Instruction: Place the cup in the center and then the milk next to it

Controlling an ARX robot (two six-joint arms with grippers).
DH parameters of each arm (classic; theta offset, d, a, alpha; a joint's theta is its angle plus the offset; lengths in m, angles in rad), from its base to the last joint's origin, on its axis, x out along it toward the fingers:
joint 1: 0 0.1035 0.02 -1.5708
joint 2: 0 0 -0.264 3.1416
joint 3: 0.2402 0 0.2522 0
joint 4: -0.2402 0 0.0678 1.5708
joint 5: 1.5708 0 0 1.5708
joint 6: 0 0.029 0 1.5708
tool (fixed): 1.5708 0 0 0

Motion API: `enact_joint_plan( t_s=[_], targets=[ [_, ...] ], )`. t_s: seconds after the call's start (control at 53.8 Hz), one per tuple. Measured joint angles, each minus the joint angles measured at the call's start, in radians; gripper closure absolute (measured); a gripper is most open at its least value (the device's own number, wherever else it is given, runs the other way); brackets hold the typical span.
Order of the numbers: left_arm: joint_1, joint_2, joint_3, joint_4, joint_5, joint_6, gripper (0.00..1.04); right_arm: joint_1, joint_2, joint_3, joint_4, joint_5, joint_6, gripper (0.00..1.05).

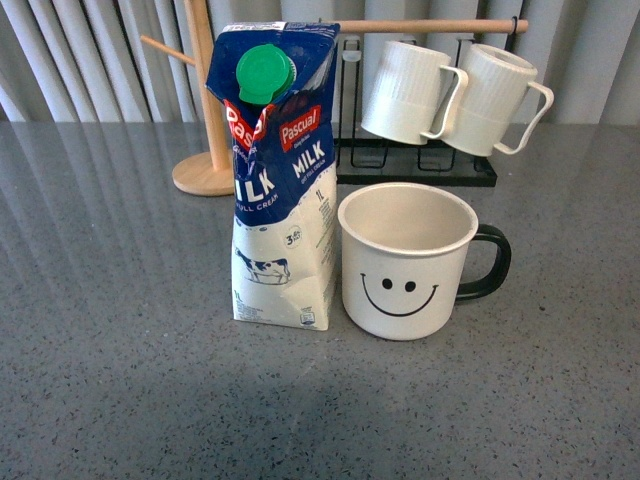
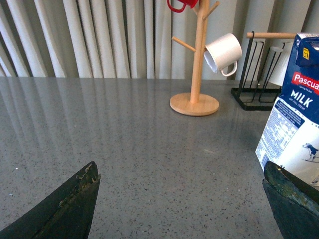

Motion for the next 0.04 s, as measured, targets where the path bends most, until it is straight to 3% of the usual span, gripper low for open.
enact_joint_plan(
  t_s=[0.037],
  targets=[
    [0.000,0.000,0.000,0.000,0.000,0.000,0.07,0.000,0.000,0.000,0.000,0.000,0.000,0.07]
  ],
)
